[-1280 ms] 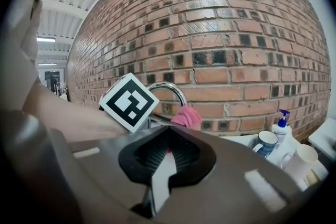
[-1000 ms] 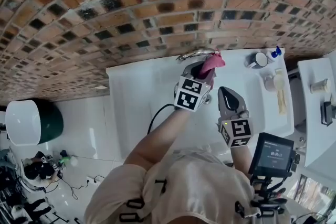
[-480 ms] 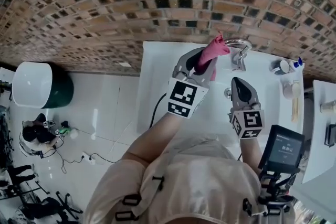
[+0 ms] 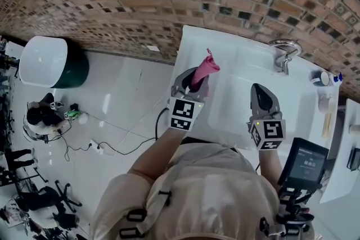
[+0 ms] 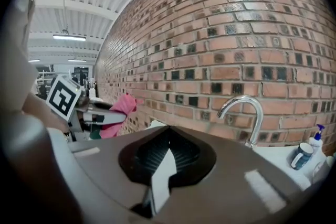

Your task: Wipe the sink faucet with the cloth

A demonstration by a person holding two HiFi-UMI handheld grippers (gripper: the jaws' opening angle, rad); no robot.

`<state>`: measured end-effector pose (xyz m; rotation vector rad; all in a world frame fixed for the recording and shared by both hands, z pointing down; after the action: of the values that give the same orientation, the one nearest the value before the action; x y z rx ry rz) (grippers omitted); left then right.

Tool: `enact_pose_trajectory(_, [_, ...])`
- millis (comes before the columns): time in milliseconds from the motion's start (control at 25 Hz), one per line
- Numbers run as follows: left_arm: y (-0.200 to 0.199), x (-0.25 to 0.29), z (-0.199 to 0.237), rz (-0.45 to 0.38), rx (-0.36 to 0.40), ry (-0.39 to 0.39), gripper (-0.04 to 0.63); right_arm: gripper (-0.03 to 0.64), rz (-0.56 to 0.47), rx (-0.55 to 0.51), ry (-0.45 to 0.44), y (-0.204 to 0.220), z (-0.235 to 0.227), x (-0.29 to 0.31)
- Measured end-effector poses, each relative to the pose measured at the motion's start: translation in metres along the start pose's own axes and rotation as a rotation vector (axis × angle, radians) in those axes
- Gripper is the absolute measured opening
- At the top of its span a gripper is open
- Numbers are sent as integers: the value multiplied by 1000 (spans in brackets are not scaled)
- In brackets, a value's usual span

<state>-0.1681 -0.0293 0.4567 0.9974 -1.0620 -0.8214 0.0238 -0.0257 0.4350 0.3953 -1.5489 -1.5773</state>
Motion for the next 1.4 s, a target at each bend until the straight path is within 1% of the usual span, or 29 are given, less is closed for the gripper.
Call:
enact_pose_trajectory(160, [58, -6, 24, 107, -49, -38, 110, -14, 38, 11, -5, 7, 18, 4])
enact_pose_trajectory(200, [74, -3, 28, 137, -78, -38, 110, -14, 47, 14, -6, 10, 21, 4])
enact_pose_trajectory(280, [106, 7, 33, 206, -160, -23, 112, -14, 63, 17, -9, 15, 28, 4])
enact_pose_trajectory(320, [120, 12, 35, 239, -189, -19, 111, -14, 72, 20, -11, 18, 31, 3])
enact_pose_trajectory(360, [132, 17, 38, 269, -196, -22, 112, -14, 81, 23, -11, 21, 33, 2])
enact_pose_trajectory(480, [153, 32, 50, 338, -152, -54, 112, -14, 113, 30, 0, 31, 35, -3])
enact_pose_trajectory(600, [169, 47, 60, 383, -125, -73, 115, -14, 138, 39, 19, 40, 30, -5])
enact_pose_trajectory(680, [177, 53, 62, 403, -114, -74, 119, -14, 148, 42, 28, 43, 27, -6])
enact_pose_trajectory(800, [184, 58, 58, 432, -110, -53, 127, -14, 154, 44, 37, 44, 25, -3])
enact_pose_trajectory(920, [187, 61, 51, 446, -110, -16, 206, -14, 142, 42, 33, 39, 27, 3])
enact_pose_trajectory(960, [183, 60, 49, 440, -114, -7, 275, -14, 135, 40, 29, 37, 29, 5])
enact_pose_trajectory(1000, [177, 56, 48, 425, -116, -3, 304, -14, 126, 38, 25, 34, 31, 7])
enact_pose_trajectory(1080, [155, 44, 50, 363, -129, -2, 321, -14, 102, 34, 21, 27, 35, 12])
enact_pose_trajectory(1240, [88, 12, 55, 161, -184, 18, 319, -14, 40, 19, 25, 5, 38, 23])
enact_pose_trajectory(1320, [50, -1, 56, 56, -179, 50, 304, -14, 8, 19, 27, -7, 40, 28])
enact_pose_trajectory(1360, [32, -6, 56, 9, -164, 67, 286, -14, -7, 17, 29, -14, 41, 31])
enact_pose_trajectory(1400, [15, -11, 55, -33, -142, 82, 253, -14, -22, 12, 31, -20, 42, 33])
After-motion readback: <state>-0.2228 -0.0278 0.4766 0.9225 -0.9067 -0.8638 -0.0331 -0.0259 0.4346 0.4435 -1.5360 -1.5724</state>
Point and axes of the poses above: the fingertips, and each gripper's own axes: x forward along the fingers, z to its left, y out of its underside, the point moved 2 cm from there along -x, backward along the fingers, and after that the axes turned 11 degrees about -x, right-handed, at the moved point
